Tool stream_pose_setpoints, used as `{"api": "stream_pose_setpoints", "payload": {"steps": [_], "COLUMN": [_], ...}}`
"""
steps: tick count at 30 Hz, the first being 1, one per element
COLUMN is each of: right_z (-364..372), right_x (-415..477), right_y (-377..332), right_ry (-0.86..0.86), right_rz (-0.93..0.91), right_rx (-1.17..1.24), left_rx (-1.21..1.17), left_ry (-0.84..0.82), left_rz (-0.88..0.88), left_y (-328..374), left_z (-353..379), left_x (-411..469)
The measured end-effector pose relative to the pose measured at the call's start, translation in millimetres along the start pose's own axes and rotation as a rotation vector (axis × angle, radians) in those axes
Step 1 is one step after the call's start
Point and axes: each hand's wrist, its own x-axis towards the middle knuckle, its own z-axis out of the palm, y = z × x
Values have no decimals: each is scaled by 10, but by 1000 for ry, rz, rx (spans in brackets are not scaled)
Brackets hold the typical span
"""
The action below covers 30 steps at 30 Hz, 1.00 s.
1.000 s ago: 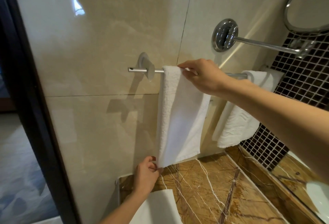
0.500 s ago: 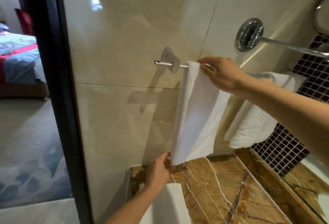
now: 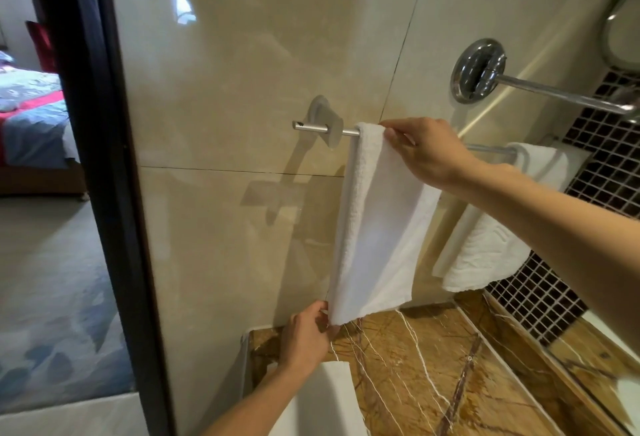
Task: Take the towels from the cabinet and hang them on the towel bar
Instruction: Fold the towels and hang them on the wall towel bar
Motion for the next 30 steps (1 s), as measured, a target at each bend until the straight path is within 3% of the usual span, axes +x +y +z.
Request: {"api": "stream_pose_setpoints", "payload": {"steps": [24, 30], "right_z": [-34, -97], "right_x": [-102, -162], "right_y": [664, 834], "right_ry": [45, 53], "right_rz": [-3, -3], "right_rx": [32, 18], "left_rx": [35, 111], "left_ry": [-13, 57], "left_rz": [-7, 9], "left_y": [259, 340], "left_z": [471, 607], "left_x": [294, 399]}}
